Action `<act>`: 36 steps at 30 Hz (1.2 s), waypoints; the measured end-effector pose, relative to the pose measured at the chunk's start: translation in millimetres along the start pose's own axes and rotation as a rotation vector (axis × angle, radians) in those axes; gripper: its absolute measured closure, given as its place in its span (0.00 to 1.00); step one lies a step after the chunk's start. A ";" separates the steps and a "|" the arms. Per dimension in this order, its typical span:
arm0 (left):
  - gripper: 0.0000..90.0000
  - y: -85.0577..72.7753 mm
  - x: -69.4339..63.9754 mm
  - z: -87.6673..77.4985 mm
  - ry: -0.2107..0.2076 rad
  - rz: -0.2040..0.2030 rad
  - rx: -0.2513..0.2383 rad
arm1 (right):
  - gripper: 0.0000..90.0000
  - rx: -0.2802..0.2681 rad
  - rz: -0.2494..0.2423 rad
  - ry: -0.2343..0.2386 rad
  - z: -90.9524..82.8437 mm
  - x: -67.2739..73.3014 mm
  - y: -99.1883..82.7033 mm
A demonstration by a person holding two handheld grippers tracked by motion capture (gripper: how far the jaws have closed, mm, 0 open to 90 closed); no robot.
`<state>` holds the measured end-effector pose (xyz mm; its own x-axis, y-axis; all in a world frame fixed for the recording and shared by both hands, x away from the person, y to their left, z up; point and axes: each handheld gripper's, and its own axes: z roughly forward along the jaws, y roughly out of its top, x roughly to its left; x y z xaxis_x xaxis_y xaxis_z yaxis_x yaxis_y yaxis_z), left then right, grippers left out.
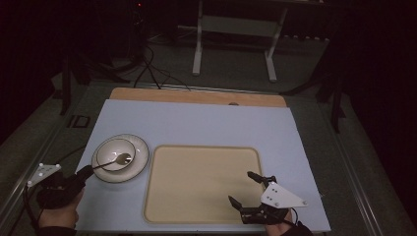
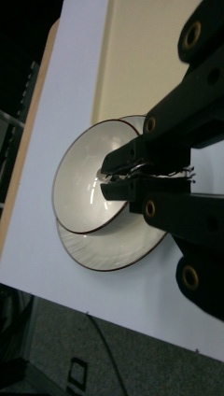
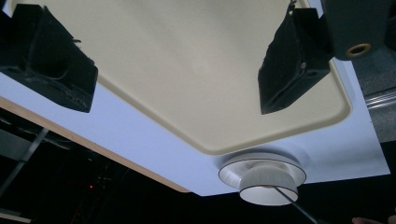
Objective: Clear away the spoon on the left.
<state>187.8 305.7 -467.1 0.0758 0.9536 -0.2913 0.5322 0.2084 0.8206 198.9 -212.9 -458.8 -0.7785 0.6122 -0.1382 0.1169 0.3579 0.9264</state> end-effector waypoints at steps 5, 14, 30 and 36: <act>0.99 6.1 -0.8 -1.3 -0.011 0.011 -0.005 | 0.14 0.001 0.001 0.001 0.2 -0.1 -0.1; 0.99 21.6 -0.2 -7.5 -0.012 0.031 -0.025 | 0.13 -0.003 0.009 0.001 -0.1 -0.8 -0.2; 0.99 55.6 -8.1 -24.7 -0.047 0.111 -0.041 | 0.14 -0.003 0.012 0.001 0.2 -1.9 -0.4; 0.99 66.6 -16.8 -26.7 -0.081 0.163 -0.013 | 0.13 -0.006 0.013 0.001 -0.1 -1.9 -0.3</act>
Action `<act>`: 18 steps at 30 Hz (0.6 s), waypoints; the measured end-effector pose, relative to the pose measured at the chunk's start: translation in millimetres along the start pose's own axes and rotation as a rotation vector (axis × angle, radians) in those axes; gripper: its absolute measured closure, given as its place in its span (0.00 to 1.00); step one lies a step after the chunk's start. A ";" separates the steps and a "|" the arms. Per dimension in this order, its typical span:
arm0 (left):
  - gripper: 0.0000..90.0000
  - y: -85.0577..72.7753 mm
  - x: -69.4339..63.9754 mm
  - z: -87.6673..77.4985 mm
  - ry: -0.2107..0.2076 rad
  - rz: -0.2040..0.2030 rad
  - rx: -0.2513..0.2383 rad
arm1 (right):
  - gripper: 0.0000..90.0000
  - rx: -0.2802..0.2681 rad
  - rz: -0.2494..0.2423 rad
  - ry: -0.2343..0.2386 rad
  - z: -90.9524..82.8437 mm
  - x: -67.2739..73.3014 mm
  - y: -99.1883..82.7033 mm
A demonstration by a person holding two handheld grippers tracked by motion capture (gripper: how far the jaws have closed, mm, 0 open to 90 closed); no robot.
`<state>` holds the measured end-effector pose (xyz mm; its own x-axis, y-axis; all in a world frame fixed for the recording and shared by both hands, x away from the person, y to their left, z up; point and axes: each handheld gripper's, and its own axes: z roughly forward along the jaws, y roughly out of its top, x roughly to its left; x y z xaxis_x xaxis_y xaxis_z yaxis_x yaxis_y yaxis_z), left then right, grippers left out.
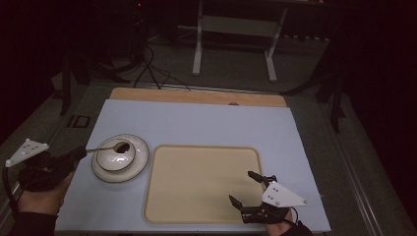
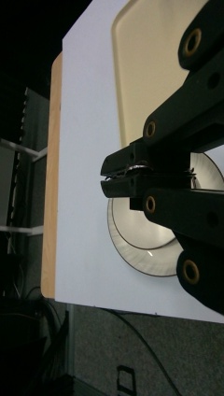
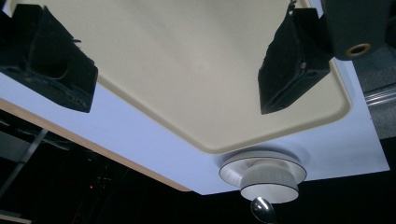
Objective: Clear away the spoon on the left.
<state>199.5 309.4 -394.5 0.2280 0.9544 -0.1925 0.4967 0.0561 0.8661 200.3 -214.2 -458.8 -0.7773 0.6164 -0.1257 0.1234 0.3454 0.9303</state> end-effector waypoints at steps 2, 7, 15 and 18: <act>0.99 3.8 -2.6 -0.4 -0.011 0.009 -0.002 | 0.14 0.000 0.001 0.000 -0.1 -0.1 0.0; 0.99 12.8 -10.5 0.4 -0.050 0.044 0.009 | 0.13 -0.002 0.002 0.001 -0.2 -0.3 0.0; 0.99 22.0 -30.1 8.4 -0.127 0.112 0.046 | 0.13 -0.004 0.002 0.000 -0.5 -0.4 0.0; 0.99 24.4 -36.8 12.1 -0.152 0.129 0.056 | 0.13 -0.004 0.003 0.001 -0.6 -0.7 -0.1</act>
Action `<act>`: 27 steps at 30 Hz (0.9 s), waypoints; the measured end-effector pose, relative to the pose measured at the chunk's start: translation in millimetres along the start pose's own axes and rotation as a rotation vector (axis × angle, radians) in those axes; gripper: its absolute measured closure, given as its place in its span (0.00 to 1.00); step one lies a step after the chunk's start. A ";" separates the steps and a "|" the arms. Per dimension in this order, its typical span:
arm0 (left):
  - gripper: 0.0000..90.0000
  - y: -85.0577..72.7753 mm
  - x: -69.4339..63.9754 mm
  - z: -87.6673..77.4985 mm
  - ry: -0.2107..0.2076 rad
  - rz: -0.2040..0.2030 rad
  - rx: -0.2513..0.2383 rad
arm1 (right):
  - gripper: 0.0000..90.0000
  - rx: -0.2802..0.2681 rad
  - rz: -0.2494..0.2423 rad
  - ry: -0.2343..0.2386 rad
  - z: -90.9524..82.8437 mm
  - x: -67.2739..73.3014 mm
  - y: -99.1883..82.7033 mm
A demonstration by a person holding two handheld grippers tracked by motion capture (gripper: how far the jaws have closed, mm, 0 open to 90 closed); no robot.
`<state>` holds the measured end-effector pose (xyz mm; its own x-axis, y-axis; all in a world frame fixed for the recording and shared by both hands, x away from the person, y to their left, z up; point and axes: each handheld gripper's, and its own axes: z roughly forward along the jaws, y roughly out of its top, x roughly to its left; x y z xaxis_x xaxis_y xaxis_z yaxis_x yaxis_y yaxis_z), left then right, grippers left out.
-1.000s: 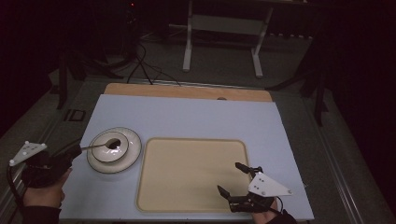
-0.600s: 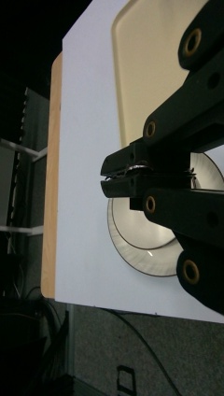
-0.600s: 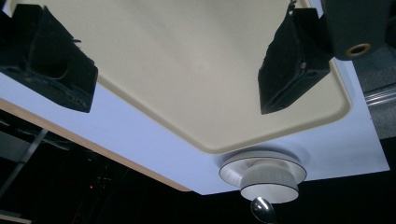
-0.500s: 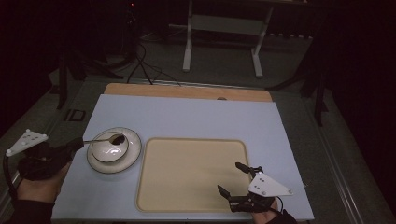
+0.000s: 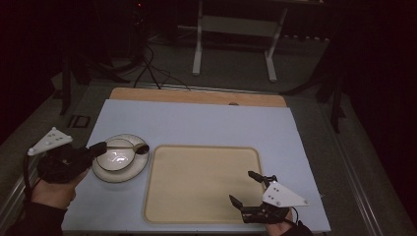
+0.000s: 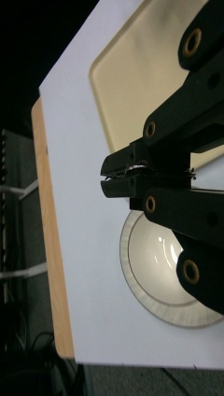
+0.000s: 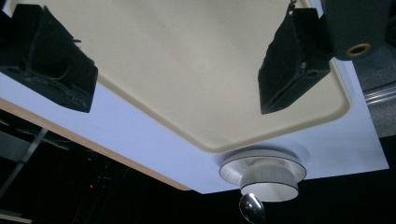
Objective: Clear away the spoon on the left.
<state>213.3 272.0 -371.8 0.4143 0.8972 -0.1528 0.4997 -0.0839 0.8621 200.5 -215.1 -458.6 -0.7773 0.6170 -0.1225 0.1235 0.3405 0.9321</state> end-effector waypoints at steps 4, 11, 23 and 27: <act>0.99 3.8 -7.9 5.3 -0.033 0.027 0.007 | 0.13 0.000 0.000 0.000 0.0 0.0 -0.1; 0.99 9.5 -21.7 15.1 -0.106 0.089 0.025 | 0.13 0.000 0.004 0.002 0.4 -0.5 -0.5; 0.99 16.8 -39.4 27.7 -0.198 0.173 0.089 | 0.13 0.000 0.001 0.002 0.7 -0.5 -0.4; 0.99 16.9 -45.0 30.7 -0.217 0.201 0.105 | 0.13 0.001 0.000 0.003 0.7 -0.3 -0.4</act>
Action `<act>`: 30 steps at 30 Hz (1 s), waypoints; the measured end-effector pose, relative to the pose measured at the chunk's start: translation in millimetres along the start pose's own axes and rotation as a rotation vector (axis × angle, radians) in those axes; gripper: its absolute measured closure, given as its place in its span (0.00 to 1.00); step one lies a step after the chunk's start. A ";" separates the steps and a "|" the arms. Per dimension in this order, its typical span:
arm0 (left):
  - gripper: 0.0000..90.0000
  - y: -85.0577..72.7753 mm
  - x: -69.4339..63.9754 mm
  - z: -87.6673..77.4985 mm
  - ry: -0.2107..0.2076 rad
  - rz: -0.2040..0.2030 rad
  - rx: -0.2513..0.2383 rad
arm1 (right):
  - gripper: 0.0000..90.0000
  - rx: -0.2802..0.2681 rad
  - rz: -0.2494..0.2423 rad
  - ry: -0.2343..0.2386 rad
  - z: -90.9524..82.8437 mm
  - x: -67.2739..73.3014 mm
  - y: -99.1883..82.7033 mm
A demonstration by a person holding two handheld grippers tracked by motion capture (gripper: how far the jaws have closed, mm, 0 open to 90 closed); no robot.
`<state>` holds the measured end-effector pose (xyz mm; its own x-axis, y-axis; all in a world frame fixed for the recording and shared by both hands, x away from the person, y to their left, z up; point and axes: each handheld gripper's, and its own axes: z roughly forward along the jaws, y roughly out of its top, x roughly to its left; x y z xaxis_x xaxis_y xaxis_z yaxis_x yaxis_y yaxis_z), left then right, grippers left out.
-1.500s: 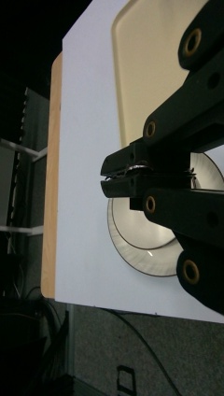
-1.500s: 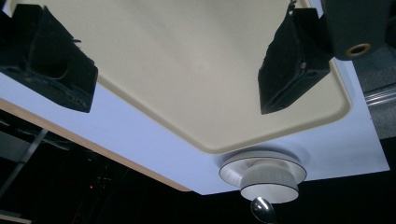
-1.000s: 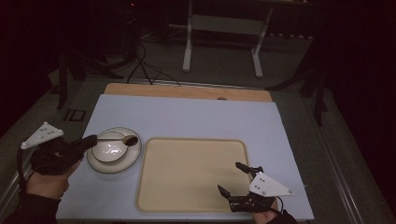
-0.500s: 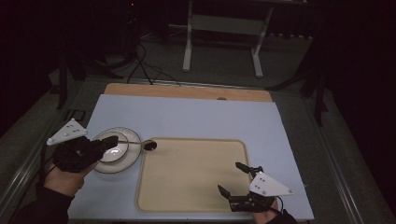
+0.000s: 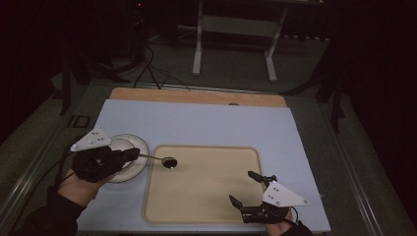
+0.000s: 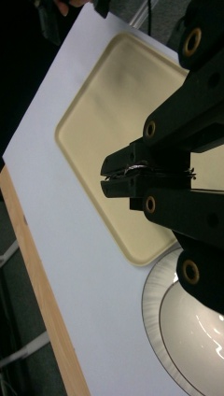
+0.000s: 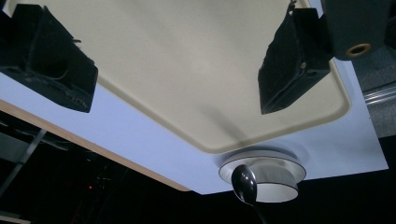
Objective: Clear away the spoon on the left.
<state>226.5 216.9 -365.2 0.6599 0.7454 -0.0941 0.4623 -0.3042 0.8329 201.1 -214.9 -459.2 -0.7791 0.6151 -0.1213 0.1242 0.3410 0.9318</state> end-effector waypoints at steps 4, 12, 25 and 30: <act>0.99 1.7 -4.4 3.9 -0.025 0.030 0.023 | 0.13 0.000 0.001 0.001 0.1 -0.1 -0.1; 0.99 6.2 -16.0 10.5 -0.068 0.084 0.068 | 0.13 0.000 -0.001 0.001 -0.2 0.1 0.0; 0.99 6.6 -30.6 30.4 -0.160 0.149 0.151 | 0.13 -0.004 -0.002 -0.002 -0.9 0.2 0.3; 0.99 4.9 -34.7 39.8 -0.192 0.164 0.193 | 0.13 -0.004 -0.003 -0.002 -1.1 0.4 0.4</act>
<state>229.4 166.0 -379.5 0.8265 0.5567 -0.0834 0.4318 -0.5319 0.7285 200.2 -215.2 -458.5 -0.7783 0.6153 -0.1250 0.1192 0.3403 0.9327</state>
